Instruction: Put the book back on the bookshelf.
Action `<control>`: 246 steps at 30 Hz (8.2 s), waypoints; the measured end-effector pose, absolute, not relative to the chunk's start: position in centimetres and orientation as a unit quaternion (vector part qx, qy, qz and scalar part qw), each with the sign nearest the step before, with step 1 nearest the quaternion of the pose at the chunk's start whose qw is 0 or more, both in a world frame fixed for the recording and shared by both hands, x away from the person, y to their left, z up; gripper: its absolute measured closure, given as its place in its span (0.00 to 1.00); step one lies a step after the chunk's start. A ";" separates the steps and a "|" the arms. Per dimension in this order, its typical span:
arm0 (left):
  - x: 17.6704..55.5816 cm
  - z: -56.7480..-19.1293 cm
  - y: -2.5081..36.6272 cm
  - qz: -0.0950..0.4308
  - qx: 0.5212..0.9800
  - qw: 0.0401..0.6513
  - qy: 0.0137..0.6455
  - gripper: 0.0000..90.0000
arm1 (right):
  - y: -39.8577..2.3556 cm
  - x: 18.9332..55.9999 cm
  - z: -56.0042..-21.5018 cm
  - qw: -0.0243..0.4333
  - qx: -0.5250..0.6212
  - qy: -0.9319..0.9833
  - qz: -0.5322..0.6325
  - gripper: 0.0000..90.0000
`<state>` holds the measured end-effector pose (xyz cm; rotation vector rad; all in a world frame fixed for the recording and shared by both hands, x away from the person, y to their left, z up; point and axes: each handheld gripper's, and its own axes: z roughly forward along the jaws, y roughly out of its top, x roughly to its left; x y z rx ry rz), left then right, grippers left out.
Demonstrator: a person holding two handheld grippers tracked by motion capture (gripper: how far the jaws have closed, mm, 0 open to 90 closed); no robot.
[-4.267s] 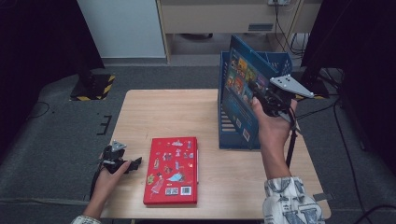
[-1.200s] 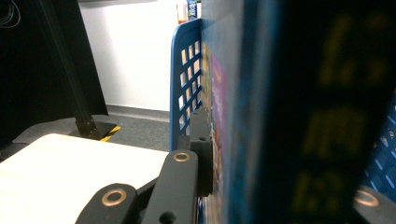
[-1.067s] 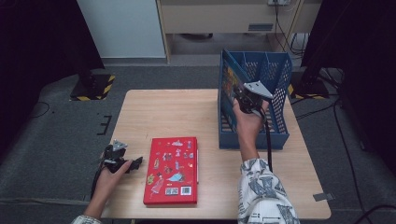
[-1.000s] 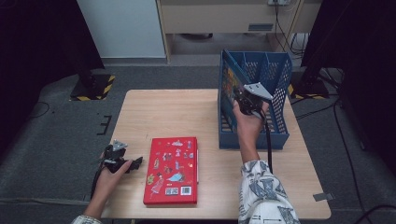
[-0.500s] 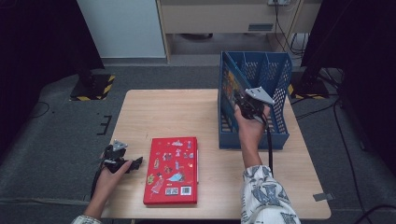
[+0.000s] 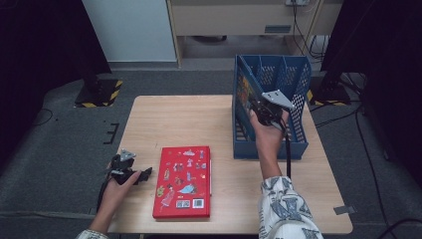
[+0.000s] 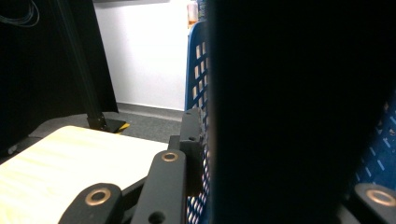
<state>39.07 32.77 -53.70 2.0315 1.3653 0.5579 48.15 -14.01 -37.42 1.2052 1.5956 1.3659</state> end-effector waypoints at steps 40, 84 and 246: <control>39.2 -53.7 32.6 0.210 0.771 0.312 0.514 0.00 | -12.5 50.8 -36.3 0.427 0.476 0.575 0.510 0.93; 39.2 -53.7 32.6 0.210 0.772 0.312 0.512 0.00 | -11.4 49.0 -37.8 0.446 0.452 0.601 0.486 0.93; 39.1 -53.7 32.3 0.209 0.772 0.313 0.512 0.00 | -12.2 40.9 -41.9 0.273 0.404 0.737 0.468 0.26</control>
